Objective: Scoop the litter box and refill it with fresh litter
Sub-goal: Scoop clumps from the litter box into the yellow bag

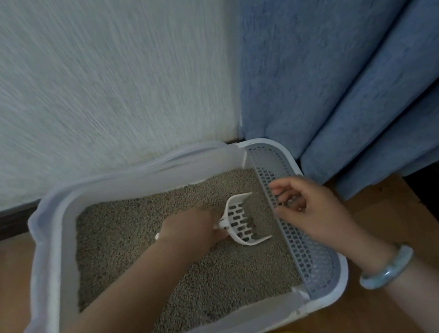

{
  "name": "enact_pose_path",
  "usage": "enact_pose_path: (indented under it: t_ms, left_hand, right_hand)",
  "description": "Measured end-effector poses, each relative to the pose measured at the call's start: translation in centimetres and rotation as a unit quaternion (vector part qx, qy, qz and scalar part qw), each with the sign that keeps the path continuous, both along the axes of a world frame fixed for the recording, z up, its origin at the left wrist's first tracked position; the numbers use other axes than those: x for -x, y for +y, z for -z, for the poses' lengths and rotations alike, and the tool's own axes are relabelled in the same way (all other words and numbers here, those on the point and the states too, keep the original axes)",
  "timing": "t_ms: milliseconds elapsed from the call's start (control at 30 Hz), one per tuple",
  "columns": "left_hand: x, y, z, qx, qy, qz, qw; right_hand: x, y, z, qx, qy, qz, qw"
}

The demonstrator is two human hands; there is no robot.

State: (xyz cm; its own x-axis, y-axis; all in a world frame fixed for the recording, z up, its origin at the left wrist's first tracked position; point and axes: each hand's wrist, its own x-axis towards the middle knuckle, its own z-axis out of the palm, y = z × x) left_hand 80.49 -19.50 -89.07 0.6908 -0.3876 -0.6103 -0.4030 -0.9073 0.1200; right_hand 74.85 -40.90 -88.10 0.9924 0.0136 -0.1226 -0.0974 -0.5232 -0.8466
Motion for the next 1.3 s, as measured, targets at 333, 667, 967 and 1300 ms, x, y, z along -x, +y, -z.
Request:
enact_pose_path:
  t_ms: [333, 667, 967, 1300]
  left_hand:
    - [1.1, 1.4, 1.7, 0.083, -0.013, -0.026, 0.996]
    - [0.2, -0.1, 2.6, 0.106, -0.018, 0.022, 0.994]
    - [-0.7, 3.8, 2.6, 0.096, -0.071, 0.078, 0.990]
    - [-0.6, 8.4, -0.8, 0.139, -0.103, 0.058, 0.983]
  right_hand:
    - [0.2, -0.1, 0.5, 0.134, -0.009, -0.025, 0.991]
    - [0.2, 0.0, 0.6, 0.143, -0.004, -0.017, 0.990]
    - [0.1, -0.1, 0.7, 0.134, 0.001, -0.012, 0.991]
    - [0.2, -0.1, 0.7, 0.144, -0.005, -0.024, 0.989]
